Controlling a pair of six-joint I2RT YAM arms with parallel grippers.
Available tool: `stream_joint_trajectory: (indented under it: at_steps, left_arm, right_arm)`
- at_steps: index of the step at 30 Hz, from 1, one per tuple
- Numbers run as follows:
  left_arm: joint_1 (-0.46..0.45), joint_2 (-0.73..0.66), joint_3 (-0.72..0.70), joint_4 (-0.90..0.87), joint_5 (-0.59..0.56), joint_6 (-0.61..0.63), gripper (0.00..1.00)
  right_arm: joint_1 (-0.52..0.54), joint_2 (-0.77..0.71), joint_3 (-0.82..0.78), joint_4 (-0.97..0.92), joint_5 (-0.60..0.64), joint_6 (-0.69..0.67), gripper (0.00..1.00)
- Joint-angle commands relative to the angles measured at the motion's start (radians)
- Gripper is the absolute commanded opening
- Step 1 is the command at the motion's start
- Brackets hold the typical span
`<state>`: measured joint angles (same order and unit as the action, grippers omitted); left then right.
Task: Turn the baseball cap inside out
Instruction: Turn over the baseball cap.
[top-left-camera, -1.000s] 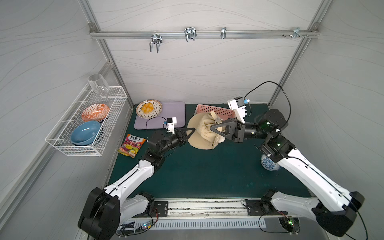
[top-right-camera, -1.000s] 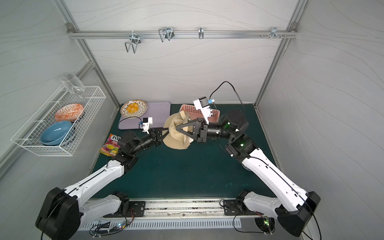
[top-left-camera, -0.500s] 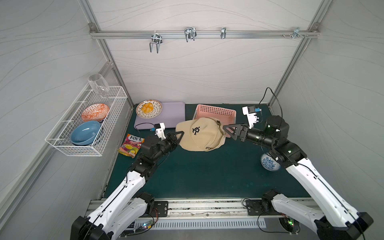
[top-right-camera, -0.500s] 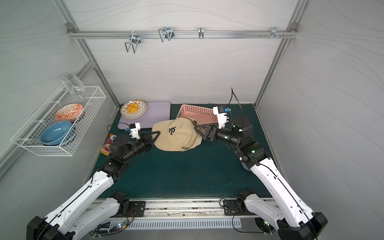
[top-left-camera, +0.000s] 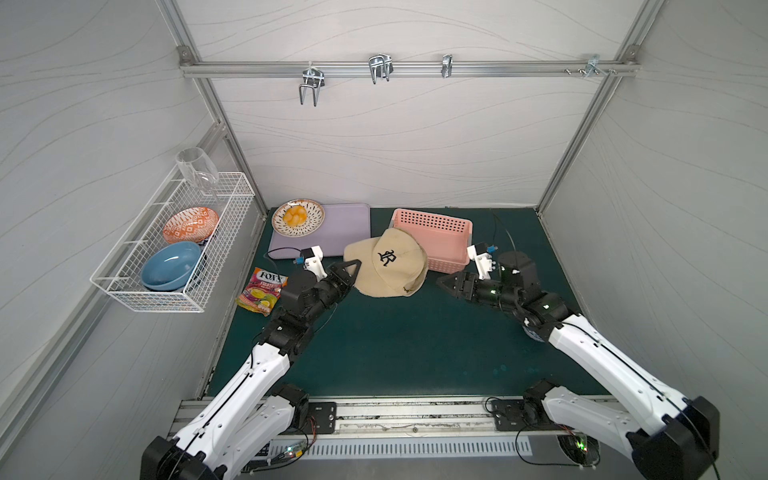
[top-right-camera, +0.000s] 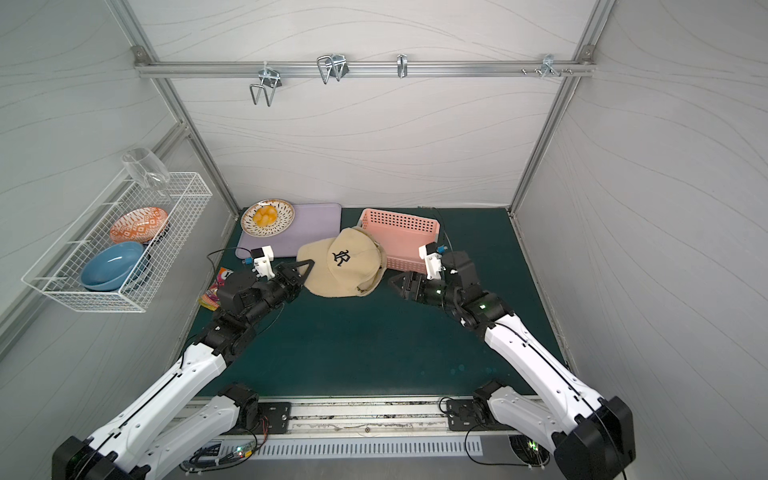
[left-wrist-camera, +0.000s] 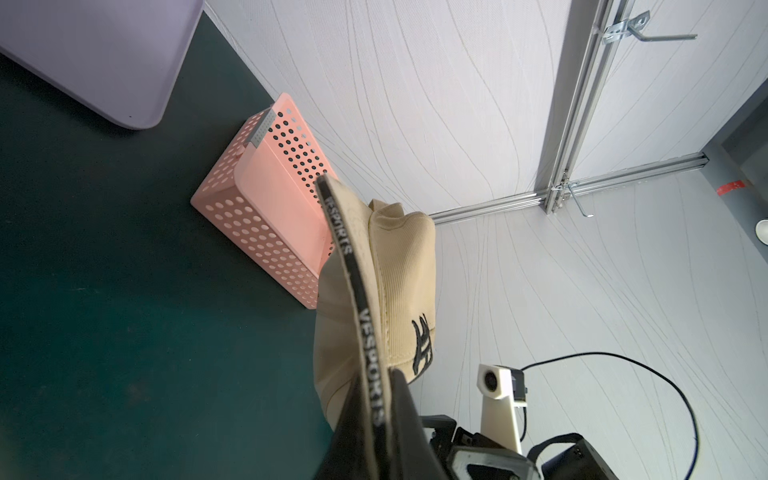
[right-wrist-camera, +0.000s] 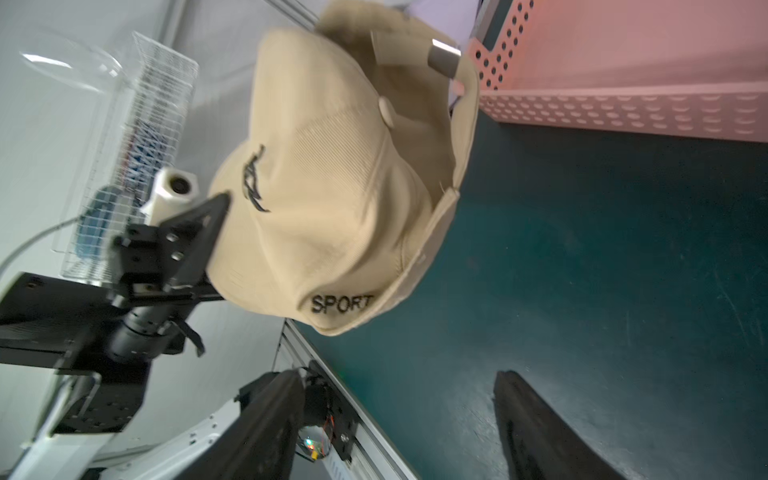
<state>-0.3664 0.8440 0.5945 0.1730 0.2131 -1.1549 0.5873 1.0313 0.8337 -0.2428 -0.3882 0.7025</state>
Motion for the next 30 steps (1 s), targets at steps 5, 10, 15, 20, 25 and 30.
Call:
stream_joint_trajectory:
  at_steps: [5, 10, 15, 20, 25, 30]
  left_arm:
    - [0.006, -0.019, 0.117, -0.122, -0.062, -0.003, 0.0]
    - [0.006, -0.027, 0.255, -0.428, -0.189, -0.093, 0.0]
    - [0.006, 0.016, 0.403, -0.678, -0.2, -0.234, 0.0]
    - [0.006, 0.047, 0.427, -0.688, -0.131, -0.27, 0.0]
    - [0.006, 0.052, 0.435, -0.721, -0.143, -0.253, 0.0]
    - [0.006, 0.065, 0.425, -0.694, -0.089, -0.263, 0.0]
  right_arm:
    - [0.077, 0.032, 0.098, -0.061, 0.052, -0.356, 0.77]
    - [0.122, -0.007, -0.006, 0.046, -0.009, -0.801, 0.76]
    - [0.213, -0.014, -0.102, 0.143, -0.11, -1.243, 0.81]
    - [0.27, 0.033, -0.111, 0.247, -0.027, -1.355, 0.79]
    - [0.297, 0.033, -0.119, 0.32, 0.054, -1.396, 0.76]
    - [0.3, 0.061, -0.09, 0.287, 0.069, -1.474, 0.75]
